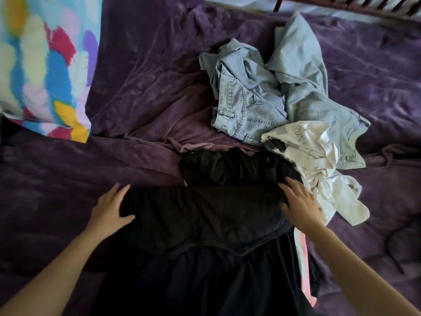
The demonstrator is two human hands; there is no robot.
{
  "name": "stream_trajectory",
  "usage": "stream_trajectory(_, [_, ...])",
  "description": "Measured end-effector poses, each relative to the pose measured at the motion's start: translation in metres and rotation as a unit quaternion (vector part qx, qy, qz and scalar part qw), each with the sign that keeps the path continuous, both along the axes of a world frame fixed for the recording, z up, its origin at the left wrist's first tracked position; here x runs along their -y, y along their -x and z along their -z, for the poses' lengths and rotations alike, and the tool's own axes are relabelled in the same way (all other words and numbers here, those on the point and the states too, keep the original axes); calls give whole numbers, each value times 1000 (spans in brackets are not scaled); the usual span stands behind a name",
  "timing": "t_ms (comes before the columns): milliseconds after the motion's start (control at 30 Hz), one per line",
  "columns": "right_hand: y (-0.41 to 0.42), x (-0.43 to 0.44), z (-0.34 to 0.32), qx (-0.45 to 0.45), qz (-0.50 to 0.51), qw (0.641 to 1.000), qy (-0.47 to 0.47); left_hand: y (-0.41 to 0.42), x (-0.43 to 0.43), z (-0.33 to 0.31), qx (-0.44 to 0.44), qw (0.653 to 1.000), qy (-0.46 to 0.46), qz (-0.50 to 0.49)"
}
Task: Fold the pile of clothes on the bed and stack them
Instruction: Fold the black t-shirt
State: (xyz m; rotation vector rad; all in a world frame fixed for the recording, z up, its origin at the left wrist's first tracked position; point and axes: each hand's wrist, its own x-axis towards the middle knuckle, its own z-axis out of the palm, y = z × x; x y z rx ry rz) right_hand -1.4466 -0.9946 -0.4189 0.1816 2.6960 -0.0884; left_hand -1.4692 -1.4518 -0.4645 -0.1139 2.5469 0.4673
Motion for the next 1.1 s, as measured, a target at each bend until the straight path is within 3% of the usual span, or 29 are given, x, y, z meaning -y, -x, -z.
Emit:
stream_trajectory(100, [24, 19, 2, 62, -87, 991, -75, 25, -16, -1, 42, 985, 112, 125])
stream_trajectory(267, [29, 10, -3, 88, -80, 987, -110, 46, -19, -10, 41, 975, 165, 141])
stream_trajectory(367, [2, -5, -18, -35, -102, 993, -54, 37, -3, -25, -26, 987, 95, 127])
stream_trajectory(467, [-51, -19, -28, -193, -156, 968, -27, 0, 11, -51, -131, 982, -61, 123])
stream_trajectory(567, [-114, -26, -28, -239, -213, 947, -8, -67, 20, -74, -150, 963, -96, 203])
stream_trajectory(700, [-192, -27, -8, -84, -341, 936, -20, -170, 34, -53, -70, 947, 0, 313])
stream_trajectory(767, [-194, -18, 1, -14, -302, 953, -20, -182, 32, -41, -83, 951, 26, 297])
stream_trajectory(867, [-152, 18, 13, -21, -188, 982, -16, -145, 2, -38, -125, 965, 56, 223])
stream_trajectory(933, [-127, 39, 25, 38, -169, 984, -37, -114, -16, -30, -52, 958, 135, 246])
stream_trajectory(1000, [-111, 49, 33, 95, -173, 976, -92, -97, -25, -21, 89, 947, 177, 253])
stream_trajectory(1033, [-106, 49, 34, 108, -172, 972, -117, -91, -26, -18, 105, 944, 184, 255])
stream_trajectory(1100, [-102, 42, 27, 96, -183, 971, -122, -83, -19, -24, 54, 948, 177, 261])
